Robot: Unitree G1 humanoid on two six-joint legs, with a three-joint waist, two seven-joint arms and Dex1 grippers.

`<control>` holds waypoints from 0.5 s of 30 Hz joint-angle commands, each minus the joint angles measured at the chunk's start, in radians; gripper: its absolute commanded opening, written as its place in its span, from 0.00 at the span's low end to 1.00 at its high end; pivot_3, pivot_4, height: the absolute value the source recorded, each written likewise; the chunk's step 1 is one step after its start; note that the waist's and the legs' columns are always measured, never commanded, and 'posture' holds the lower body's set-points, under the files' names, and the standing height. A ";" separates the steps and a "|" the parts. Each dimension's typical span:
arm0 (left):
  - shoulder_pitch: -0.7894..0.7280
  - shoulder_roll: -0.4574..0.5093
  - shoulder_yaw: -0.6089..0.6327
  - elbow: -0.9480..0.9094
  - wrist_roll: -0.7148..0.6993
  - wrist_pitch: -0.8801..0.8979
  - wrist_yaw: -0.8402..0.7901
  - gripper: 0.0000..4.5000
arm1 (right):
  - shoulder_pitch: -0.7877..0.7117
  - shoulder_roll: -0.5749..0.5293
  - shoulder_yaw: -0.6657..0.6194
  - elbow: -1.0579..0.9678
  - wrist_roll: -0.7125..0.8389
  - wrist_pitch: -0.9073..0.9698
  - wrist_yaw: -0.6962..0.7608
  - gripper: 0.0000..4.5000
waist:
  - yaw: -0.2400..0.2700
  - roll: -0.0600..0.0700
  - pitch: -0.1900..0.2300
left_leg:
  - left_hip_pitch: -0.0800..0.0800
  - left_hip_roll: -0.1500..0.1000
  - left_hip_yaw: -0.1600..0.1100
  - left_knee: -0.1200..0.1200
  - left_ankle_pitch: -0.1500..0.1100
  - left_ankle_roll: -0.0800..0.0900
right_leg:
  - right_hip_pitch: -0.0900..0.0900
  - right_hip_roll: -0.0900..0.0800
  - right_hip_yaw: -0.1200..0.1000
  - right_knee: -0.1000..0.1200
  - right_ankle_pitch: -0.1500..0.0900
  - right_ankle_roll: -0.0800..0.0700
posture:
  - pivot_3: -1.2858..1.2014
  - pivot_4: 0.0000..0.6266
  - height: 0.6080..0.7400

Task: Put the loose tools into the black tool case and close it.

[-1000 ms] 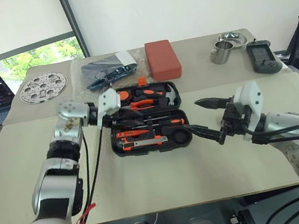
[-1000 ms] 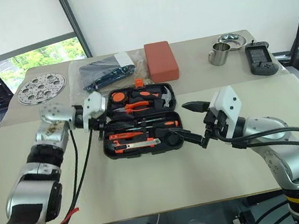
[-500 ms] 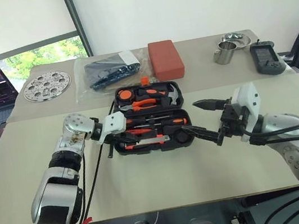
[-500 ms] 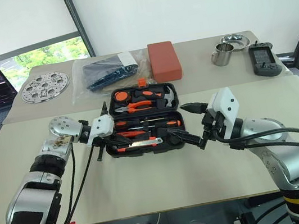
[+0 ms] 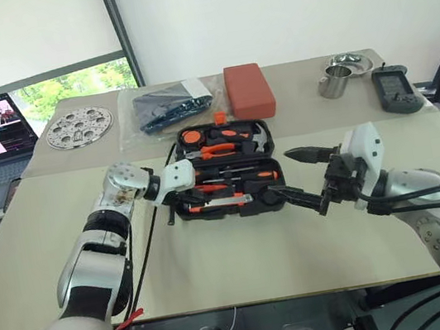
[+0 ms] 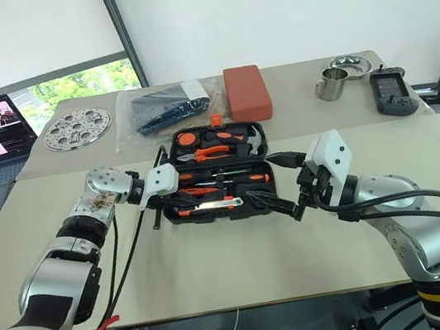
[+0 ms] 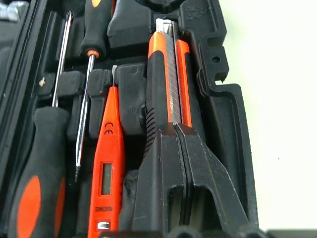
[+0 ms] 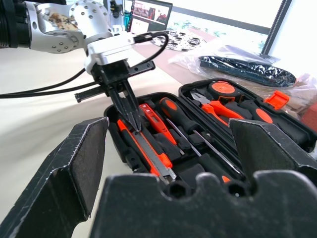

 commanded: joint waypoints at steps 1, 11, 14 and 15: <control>0.000 -0.027 -0.001 0.057 0.028 0.057 0.032 0.01 | -0.003 -0.005 -0.015 -0.037 0.007 -0.003 -0.006 1.00 | 0.001 0.000 0.000 | 0.000 0.000 0.000 0.000 0.000 0.000 | 0.000 0.000 0.000 0.000 0.000 0.000 | 0.52 0.24 1.00; -0.025 -0.057 0.102 0.047 -0.058 0.084 -0.020 0.01 | -0.008 -0.002 -0.009 -0.033 0.001 -0.006 -0.012 1.00 | -0.002 0.004 -0.003 | -0.008 -0.001 0.000 0.000 0.000 0.000 | -0.008 0.002 0.000 0.000 0.000 0.000 | 0.52 0.24 1.00; -0.037 -0.081 0.170 0.020 -0.137 0.104 -0.053 0.01 | -0.007 -0.004 -0.012 -0.033 0.002 -0.007 -0.012 1.00 | -0.004 0.004 -0.003 | -0.009 0.000 0.000 0.000 0.000 0.000 | -0.009 0.002 0.000 0.000 0.000 0.000 | 0.52 0.24 1.00; -0.039 -0.087 0.190 0.012 -0.157 0.107 -0.059 0.01 | -0.007 -0.005 -0.012 -0.031 0.002 -0.009 -0.010 1.00 | -0.004 0.004 -0.003 | -0.010 0.000 0.000 0.000 0.000 0.000 | -0.010 0.002 0.000 0.000 0.000 0.000 | 0.52 0.24 1.00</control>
